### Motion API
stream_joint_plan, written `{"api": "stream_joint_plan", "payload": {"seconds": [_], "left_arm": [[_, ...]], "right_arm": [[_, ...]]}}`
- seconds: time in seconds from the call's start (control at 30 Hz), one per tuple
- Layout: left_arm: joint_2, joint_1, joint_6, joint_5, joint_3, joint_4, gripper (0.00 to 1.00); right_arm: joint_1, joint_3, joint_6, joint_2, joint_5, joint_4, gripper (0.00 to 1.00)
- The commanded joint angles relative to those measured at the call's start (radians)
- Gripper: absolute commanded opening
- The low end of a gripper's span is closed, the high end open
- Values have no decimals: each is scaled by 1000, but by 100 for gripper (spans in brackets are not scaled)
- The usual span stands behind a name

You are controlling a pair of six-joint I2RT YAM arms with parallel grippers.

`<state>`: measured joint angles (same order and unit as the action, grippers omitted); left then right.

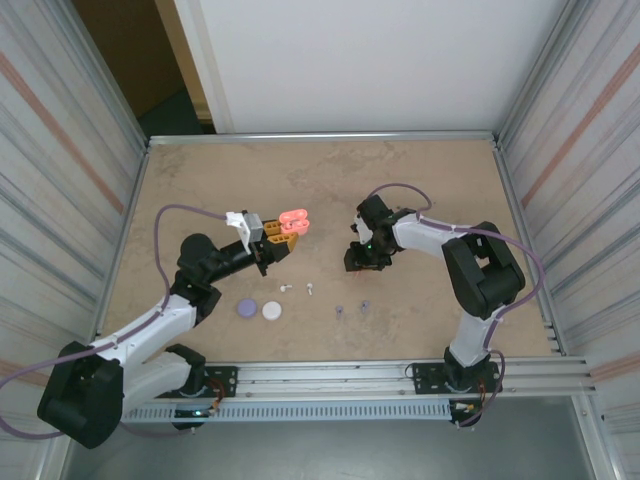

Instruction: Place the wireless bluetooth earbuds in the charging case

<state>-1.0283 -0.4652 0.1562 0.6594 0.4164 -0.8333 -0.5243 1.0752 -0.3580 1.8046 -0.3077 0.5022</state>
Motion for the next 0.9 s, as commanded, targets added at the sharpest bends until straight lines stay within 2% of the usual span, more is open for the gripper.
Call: {"api": "stream_joint_plan", "payload": {"seconds": [0.0,0.6,0.87], "left_arm": [[22,-5,-20,-7,7,1,0],[31,-4,-23,-14,2,10,0],[31,-5,-24,-14,2,10,0]], "right_arm": [[-9,31,11,24,12,21,38],[-21,34,20,30,34,22,23],[-21,26,38,-20,51,22,22]]}}
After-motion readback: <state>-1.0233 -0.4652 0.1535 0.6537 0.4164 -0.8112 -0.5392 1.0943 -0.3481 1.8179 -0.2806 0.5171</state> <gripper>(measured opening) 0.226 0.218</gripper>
